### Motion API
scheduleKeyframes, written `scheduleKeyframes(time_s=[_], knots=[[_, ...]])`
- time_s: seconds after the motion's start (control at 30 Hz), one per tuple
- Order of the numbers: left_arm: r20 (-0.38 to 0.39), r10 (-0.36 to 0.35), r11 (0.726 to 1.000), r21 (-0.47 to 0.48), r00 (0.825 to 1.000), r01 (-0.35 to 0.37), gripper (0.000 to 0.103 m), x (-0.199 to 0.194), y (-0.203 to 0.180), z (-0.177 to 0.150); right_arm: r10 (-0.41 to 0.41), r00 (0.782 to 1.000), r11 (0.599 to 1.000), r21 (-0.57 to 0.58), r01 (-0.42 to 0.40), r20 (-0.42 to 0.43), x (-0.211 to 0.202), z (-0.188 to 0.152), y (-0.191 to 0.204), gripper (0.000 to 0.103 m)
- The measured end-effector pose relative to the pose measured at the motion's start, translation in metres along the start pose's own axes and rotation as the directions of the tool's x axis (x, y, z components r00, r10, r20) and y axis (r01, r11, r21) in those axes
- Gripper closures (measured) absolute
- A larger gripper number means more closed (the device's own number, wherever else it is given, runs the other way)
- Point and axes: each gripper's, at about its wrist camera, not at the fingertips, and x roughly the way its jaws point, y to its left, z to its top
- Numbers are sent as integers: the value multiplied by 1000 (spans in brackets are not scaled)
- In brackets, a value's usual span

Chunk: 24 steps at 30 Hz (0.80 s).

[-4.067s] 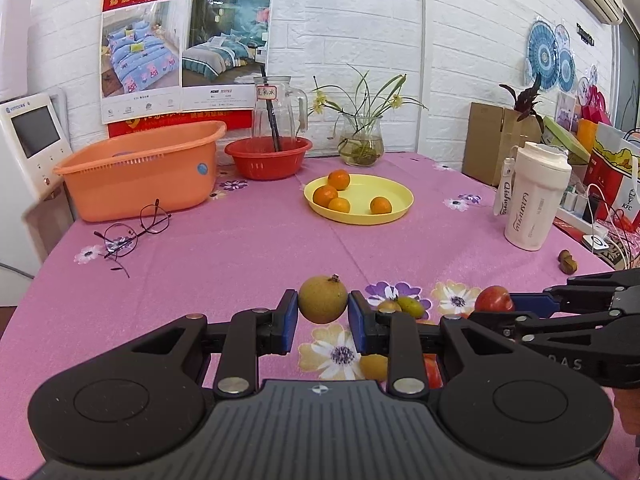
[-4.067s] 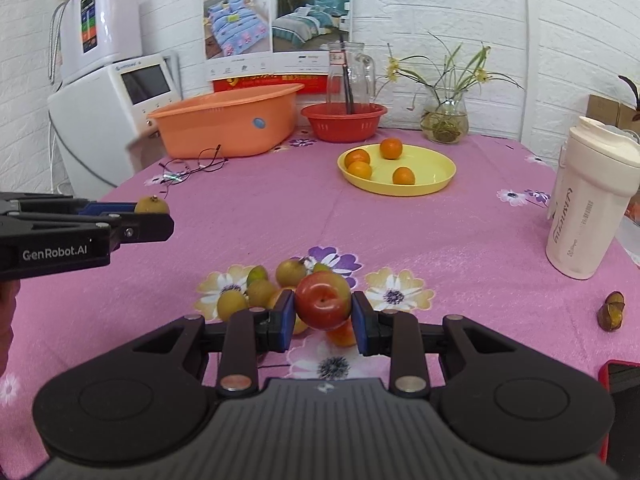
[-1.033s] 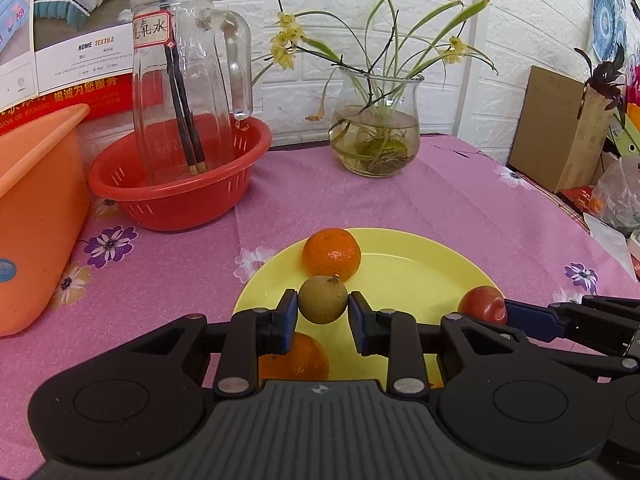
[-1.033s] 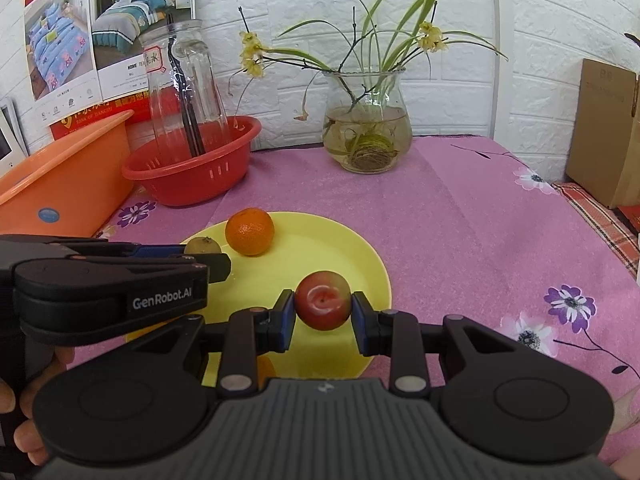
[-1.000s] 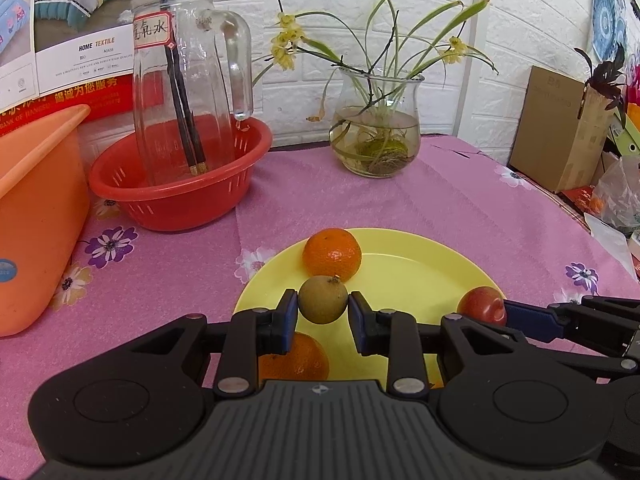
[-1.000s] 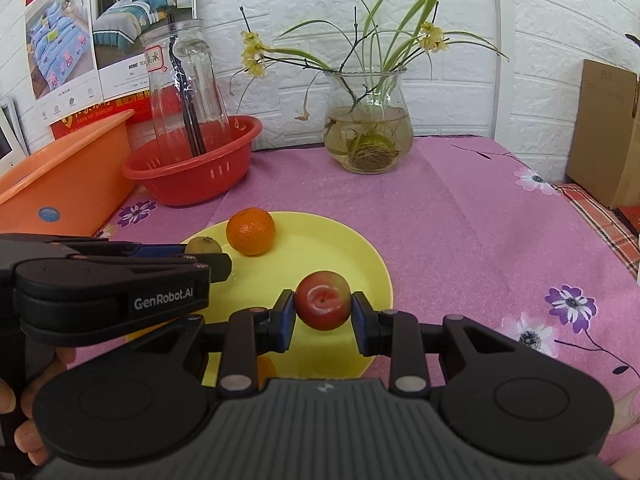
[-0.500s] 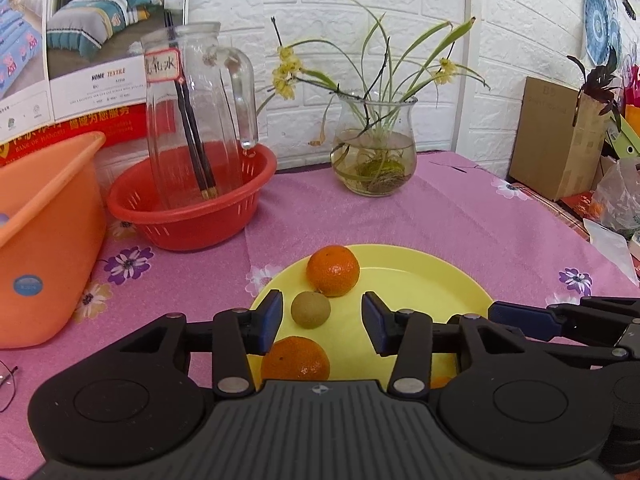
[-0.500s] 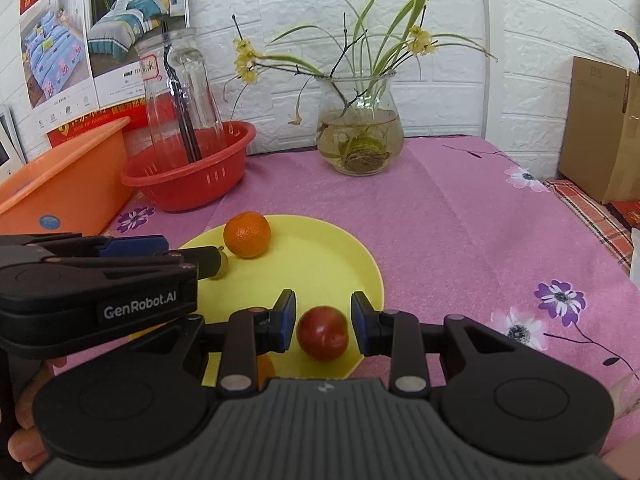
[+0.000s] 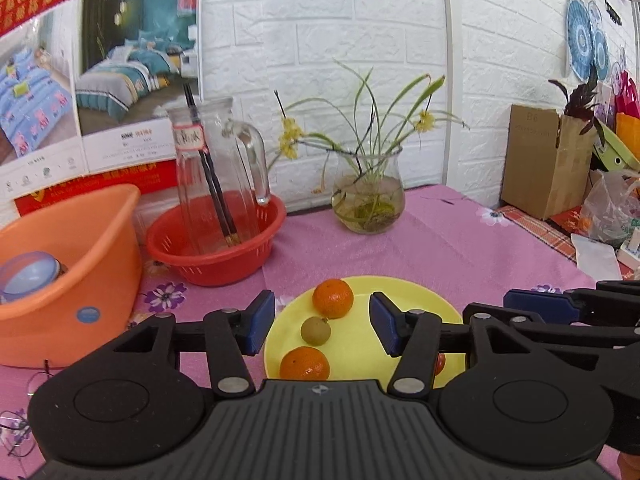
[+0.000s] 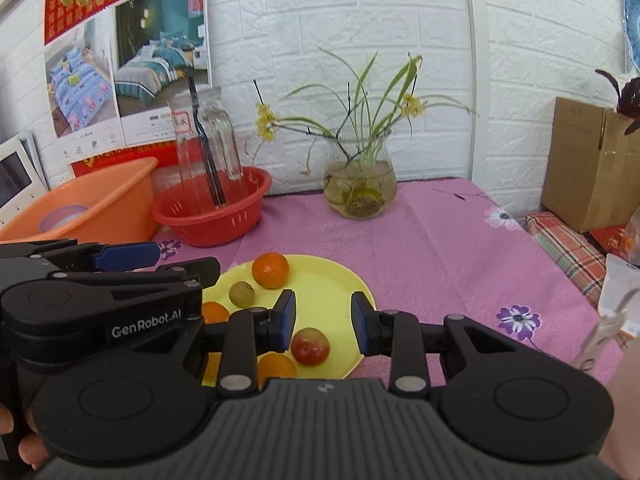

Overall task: Organize fruits
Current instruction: 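Lower both plums onto the yellow plate and open both grippers, then move both grippers back over the plum pile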

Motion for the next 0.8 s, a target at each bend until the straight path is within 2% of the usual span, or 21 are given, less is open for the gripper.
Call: scheduleKeyframes(time_s=[0.4, 0.63, 0.8], knots=[[137, 53, 998, -36, 989, -48, 41, -106, 10, 6, 20, 995, 999, -31, -17, 95, -87, 5, 12, 30], [166, 53, 997, -58, 985, -44, 35, -167, 19, -16, 59, 990, 997, -55, -52, 131, -143, -11, 21, 30], [178, 41, 999, -26, 983, -37, 33, -205, 18, -43, 87, 985, 994, -71, -77, 146, -172, -27, 24, 30]])
